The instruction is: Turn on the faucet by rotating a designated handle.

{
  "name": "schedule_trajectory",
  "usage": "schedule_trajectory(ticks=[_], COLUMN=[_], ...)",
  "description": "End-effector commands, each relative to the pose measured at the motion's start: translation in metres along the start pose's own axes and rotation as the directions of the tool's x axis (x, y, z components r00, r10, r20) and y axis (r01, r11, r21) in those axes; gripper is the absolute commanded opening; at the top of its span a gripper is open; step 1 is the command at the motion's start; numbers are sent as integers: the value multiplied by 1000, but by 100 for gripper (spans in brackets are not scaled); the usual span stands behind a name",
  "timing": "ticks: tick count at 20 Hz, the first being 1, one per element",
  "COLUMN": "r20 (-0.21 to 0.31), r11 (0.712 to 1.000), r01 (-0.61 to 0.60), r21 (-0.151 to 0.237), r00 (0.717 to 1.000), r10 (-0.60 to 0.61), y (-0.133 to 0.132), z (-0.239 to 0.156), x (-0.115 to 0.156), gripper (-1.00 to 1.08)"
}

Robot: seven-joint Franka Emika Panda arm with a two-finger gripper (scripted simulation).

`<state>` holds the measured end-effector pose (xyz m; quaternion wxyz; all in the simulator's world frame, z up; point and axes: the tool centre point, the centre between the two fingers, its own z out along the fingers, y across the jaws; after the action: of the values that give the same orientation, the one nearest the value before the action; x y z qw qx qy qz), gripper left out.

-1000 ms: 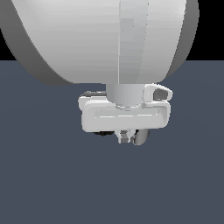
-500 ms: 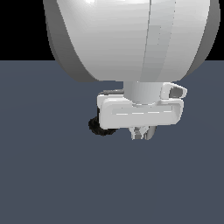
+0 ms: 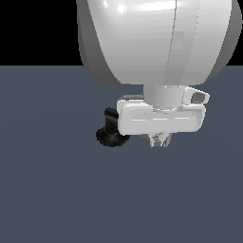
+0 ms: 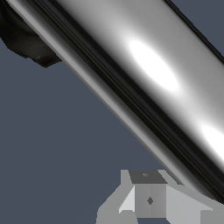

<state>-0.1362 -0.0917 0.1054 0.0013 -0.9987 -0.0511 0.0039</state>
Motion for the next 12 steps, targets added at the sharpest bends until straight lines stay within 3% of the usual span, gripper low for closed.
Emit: schedule_trajectory(ticks=[1, 12], r20=[-8, -8], r11=[1000, 1000], r01=[16, 11], r21=[-3, -3], r00=[1000, 1000], r10=[-16, -11], y=[2, 31], z=[0, 0], x=[14, 45], gripper=[-100, -100])
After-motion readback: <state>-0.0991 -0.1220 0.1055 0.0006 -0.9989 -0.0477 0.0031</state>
